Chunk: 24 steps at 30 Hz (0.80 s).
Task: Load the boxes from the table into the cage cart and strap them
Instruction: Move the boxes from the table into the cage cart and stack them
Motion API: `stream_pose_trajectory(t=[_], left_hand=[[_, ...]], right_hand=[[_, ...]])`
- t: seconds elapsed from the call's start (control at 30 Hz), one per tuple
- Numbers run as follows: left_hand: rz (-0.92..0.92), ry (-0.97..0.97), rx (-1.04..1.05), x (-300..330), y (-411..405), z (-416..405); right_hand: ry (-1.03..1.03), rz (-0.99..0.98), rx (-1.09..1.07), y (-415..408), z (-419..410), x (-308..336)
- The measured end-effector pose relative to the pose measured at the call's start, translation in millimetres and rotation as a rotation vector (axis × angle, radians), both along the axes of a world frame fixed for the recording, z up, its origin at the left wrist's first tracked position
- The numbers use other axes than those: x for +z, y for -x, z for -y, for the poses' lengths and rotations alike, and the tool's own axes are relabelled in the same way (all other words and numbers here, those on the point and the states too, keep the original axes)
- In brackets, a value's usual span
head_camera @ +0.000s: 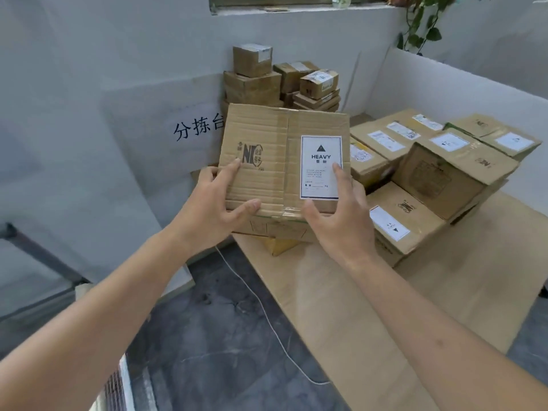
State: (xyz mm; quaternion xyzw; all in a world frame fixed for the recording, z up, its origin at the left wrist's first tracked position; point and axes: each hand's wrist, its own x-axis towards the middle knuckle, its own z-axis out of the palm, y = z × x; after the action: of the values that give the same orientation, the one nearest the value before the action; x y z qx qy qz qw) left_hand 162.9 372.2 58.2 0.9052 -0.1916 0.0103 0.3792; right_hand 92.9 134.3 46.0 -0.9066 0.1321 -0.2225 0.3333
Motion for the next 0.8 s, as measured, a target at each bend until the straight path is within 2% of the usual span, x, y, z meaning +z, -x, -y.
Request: stream_pose_trajectory(t=[0.43, 0.8], left_hand=[[-0.111, -0.027, 0.263, -33.8, -1.3, -177.1], [-0.260, -0.059, 0.557, -80.2, 24.9, -263.8]], right_hand=[[0.032, -0.080, 0.262, -61.1, -166.0, -27.8], [0.035, -0.207, 0.608, -115.9, -258.2, -77.3]])
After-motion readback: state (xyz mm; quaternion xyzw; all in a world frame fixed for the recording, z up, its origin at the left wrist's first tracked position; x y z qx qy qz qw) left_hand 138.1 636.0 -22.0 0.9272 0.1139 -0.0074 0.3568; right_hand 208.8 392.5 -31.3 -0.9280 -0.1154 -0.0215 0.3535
